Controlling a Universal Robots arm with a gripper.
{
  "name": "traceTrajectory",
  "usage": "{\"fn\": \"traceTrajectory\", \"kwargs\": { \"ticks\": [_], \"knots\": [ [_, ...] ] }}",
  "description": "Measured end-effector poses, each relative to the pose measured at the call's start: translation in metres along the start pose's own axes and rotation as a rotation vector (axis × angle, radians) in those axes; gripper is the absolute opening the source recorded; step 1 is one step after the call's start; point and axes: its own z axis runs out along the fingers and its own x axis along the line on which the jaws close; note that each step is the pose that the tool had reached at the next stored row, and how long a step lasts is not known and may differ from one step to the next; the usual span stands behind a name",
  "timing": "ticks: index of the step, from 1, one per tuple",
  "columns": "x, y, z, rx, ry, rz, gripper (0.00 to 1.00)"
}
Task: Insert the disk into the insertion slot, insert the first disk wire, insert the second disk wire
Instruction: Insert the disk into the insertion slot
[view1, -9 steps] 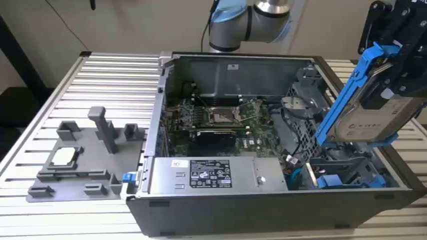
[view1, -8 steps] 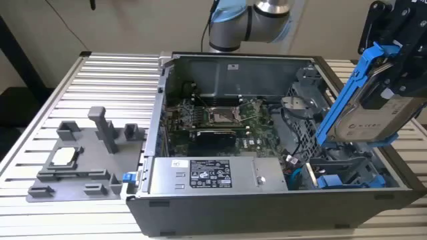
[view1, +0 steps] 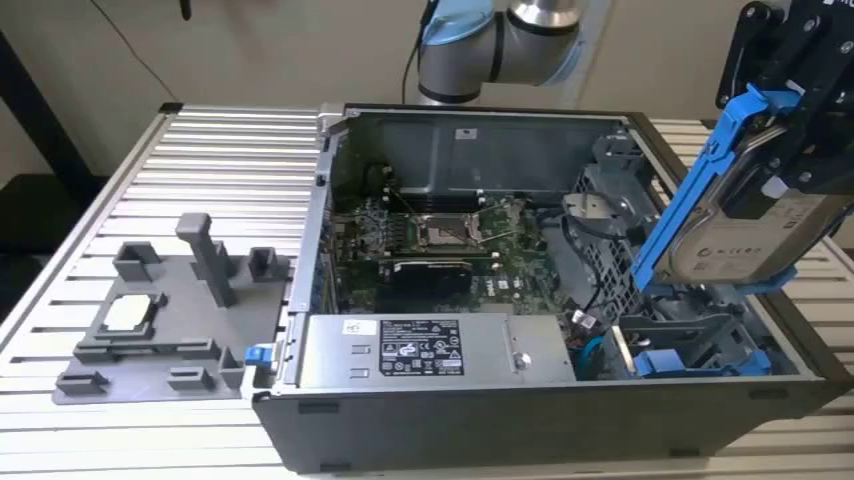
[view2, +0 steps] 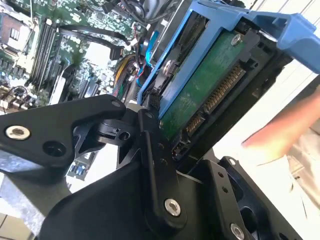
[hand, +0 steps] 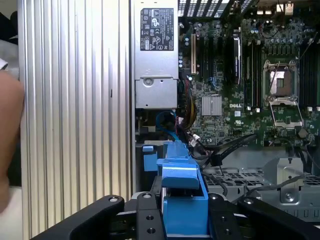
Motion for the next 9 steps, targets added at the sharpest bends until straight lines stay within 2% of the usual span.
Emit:
{"fn": "traceTrajectory", "kwargs": {
  "ticks": [9],
  "knots": [
    [-0.0001,0.0,0.0005,0.0,-0.0001,0.0,0.33]
  ]
}}
